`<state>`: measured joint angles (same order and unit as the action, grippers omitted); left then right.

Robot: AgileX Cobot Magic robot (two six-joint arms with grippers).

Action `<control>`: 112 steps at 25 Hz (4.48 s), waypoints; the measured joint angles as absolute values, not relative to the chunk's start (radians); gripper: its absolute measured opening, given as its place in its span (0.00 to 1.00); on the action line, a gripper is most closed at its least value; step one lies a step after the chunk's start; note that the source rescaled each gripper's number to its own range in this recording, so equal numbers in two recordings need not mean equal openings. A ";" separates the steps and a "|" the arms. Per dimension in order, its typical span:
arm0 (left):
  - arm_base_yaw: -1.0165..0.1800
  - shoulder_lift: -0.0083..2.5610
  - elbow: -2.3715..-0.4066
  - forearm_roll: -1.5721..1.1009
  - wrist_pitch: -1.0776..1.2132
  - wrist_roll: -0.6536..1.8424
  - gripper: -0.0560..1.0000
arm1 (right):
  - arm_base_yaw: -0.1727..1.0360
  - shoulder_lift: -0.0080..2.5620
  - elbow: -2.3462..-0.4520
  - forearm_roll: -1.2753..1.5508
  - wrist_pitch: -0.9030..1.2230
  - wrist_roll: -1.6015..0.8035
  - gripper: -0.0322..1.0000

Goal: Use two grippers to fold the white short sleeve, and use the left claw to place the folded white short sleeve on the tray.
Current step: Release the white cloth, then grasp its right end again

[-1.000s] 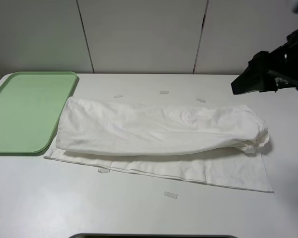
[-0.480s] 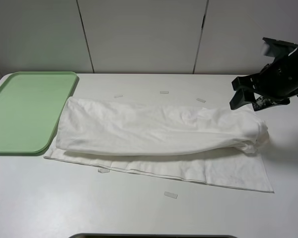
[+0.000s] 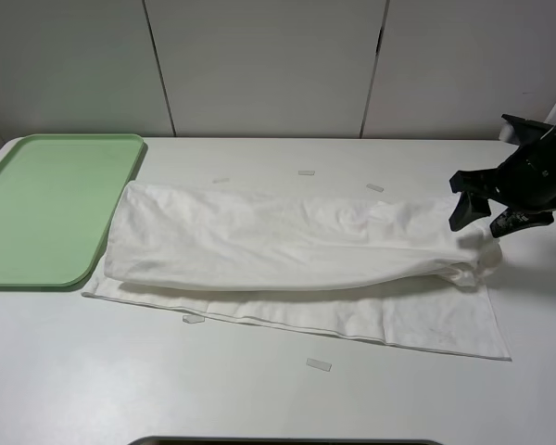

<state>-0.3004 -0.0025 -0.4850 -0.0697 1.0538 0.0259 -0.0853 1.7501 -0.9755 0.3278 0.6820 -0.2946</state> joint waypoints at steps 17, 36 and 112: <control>-0.300 -0.002 -0.485 -0.067 1.052 0.026 0.96 | -0.116 1.830 -0.979 0.260 0.646 -0.280 0.62; -0.300 -0.002 -0.485 -0.066 1.052 0.026 0.96 | -0.057 1.649 -0.980 0.243 0.771 -0.225 0.03; -0.300 -0.002 -0.485 -0.038 1.052 0.026 0.96 | -0.098 1.803 -0.725 0.353 0.554 -0.239 0.82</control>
